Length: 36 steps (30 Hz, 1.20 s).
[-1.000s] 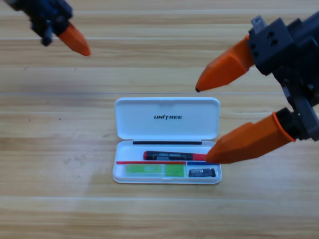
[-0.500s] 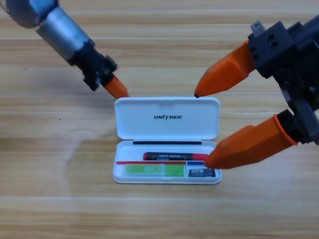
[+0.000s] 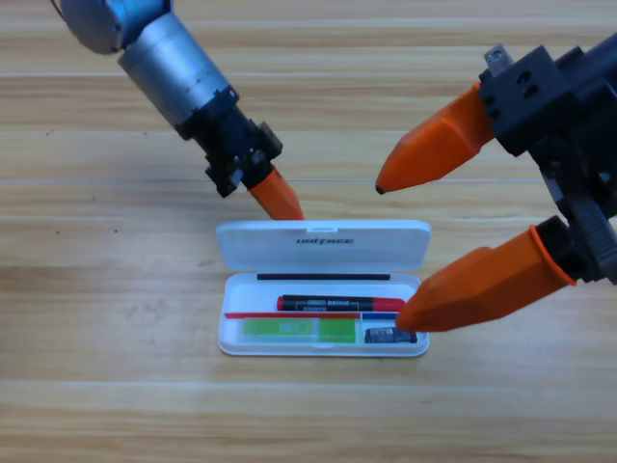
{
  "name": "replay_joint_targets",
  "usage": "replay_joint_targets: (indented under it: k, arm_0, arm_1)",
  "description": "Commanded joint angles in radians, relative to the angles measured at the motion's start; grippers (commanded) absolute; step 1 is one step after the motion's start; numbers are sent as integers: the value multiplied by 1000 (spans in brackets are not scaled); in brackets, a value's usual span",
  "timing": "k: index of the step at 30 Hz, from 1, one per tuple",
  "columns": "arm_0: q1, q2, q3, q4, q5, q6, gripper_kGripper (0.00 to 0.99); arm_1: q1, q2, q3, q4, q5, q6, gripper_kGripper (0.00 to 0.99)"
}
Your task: Clean up eraser and pencils
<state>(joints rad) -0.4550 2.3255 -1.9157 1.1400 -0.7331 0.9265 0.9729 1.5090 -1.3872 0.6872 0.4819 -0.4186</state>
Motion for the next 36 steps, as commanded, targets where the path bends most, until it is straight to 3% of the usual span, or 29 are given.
replay_joint_targets:
  k: [1,8,25,36]
  arm_0:
    - [-60,-46,56,12,34,-9,0]
    - [-82,-71,132,-31,72,-9,0]
    - [-165,-190,443,-301,247,-64,0]
    - [-229,-279,762,-626,409,-72,0]
  arm_1:
    - [17,-16,34,-14,18,14,962]
    - [17,-12,34,-14,21,17,962]
    - [17,8,27,-14,27,24,962]
    - [17,14,23,-15,27,29,962]
